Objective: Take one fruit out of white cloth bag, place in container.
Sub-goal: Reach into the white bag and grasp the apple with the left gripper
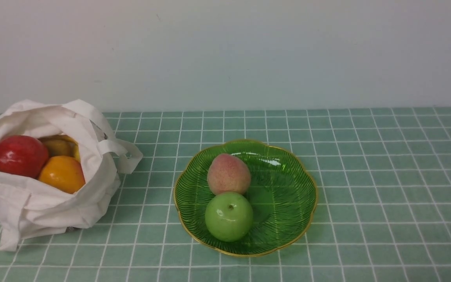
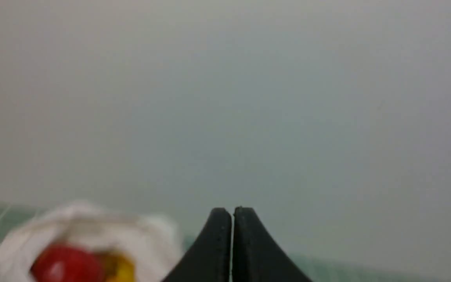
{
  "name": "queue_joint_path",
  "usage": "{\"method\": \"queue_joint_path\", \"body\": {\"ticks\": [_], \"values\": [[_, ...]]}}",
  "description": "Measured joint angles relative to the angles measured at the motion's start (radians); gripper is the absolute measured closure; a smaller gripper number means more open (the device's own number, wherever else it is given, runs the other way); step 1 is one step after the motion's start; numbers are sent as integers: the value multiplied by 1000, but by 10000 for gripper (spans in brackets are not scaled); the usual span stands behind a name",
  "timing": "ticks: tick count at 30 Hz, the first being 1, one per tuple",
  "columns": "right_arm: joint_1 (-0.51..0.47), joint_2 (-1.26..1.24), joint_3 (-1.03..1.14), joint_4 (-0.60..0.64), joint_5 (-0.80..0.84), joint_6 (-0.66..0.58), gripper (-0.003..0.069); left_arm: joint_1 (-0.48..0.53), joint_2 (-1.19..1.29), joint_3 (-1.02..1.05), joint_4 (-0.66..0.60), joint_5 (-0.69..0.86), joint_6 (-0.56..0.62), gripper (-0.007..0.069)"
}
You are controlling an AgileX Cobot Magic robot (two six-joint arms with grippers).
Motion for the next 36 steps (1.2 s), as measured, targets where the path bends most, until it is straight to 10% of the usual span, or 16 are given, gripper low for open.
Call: {"method": "queue_joint_path", "body": {"ticks": [8,28,36], "values": [[0,0,0,0,0,0,674,0,524,-300,39,527,201,632],[0,0,0,0,0,0,674,128,1069,-569,123,507,312,593],[0,0,0,0,0,0,674,128,1121,-569,126,324,354,320]]}}
